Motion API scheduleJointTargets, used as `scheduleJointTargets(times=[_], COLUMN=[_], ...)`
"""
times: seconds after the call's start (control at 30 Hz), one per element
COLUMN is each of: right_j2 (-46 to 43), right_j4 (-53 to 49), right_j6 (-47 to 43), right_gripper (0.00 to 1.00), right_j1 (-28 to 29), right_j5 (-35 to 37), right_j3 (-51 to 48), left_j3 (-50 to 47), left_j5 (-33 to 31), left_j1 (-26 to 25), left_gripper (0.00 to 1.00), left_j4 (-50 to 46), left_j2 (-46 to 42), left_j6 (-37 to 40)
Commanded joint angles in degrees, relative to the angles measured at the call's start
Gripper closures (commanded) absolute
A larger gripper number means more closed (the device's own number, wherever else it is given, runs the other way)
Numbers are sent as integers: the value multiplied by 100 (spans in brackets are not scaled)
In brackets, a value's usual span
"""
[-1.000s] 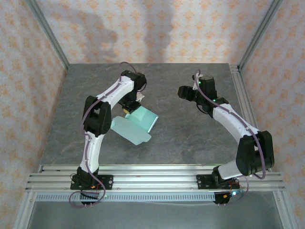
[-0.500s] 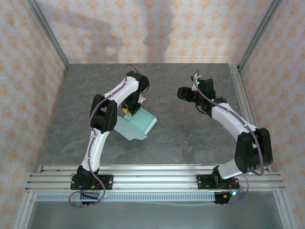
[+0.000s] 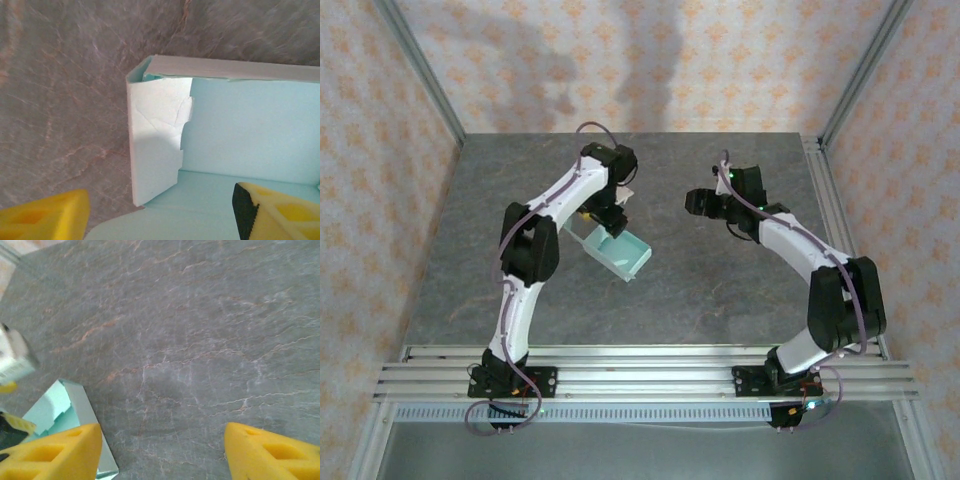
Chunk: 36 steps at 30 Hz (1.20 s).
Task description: Fold the paper box
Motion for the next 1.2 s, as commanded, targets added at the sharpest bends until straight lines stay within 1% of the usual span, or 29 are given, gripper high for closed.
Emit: scheduleJointTargets(times=[0.0, 0.07, 0.13, 0.23, 0.3, 0.4, 0.43, 0.6, 0.7, 0.8, 0.93, 1.0, 1.07, 1.17], right_j2=[225, 421, 662, 1057, 1313, 1725, 1878, 2544, 2915, 3295, 3516, 3499, 3390, 3039], right_j4=[10, -144, -466, -856, -920, -962, -987, -1168, -1302, -1527, -1659, -1804, -1887, -1723], right_j6=[-553, -891, -1318, -1789, -1846, -1677, -1591, -1428, -1392, -1168, -683, -560, -401, -60], right_gripper=[34, 33, 32, 31, 31, 31, 31, 30, 30, 30, 36, 38, 40, 44], right_j1=[120, 175, 298, 592, 798, 1122, 1222, 1845, 2173, 2378, 2398, 2360, 2262, 2012], right_j5=[-476, -656, -625, -296, -31, 328, 489, 912, 1197, 1732, 2440, 2975, 3270, 3362], right_j3=[279, 485, 807, 1301, 1553, 1951, 2079, 2629, 2932, 3283, 3477, 3491, 3395, 2919], left_j3=[-380, -805, -1412, -2396, -3044, -4050, -4399, -5925, -6622, -6987, -7042, -7007, -6988, -6957], left_j5=[67, -71, -337, -708, -890, -1977, -2232, -2378, -2357, -2319, -2170, -2053, -1946, -1675], left_j1=[-20, -24, -13, 98, 258, 368, 414, 699, 757, 792, 801, 803, 801, 806], left_gripper=[17, 13, 9, 2, 0, 0, 0, 0, 0, 0, 0, 0, 0, 0], left_j4=[876, 1490, 2214, 3205, 3625, 4043, 4160, 4669, 4837, 4819, 4761, 4792, 4878, 5063], left_j2=[-899, -1427, -2140, -3128, -3722, -4603, -4915, -6409, -7071, -7375, -7333, -7251, -7158, -6962], left_j6=[-366, -616, -963, -1588, -1937, -2232, -2341, -2839, -3012, -3110, -3077, -3025, -2986, -2923])
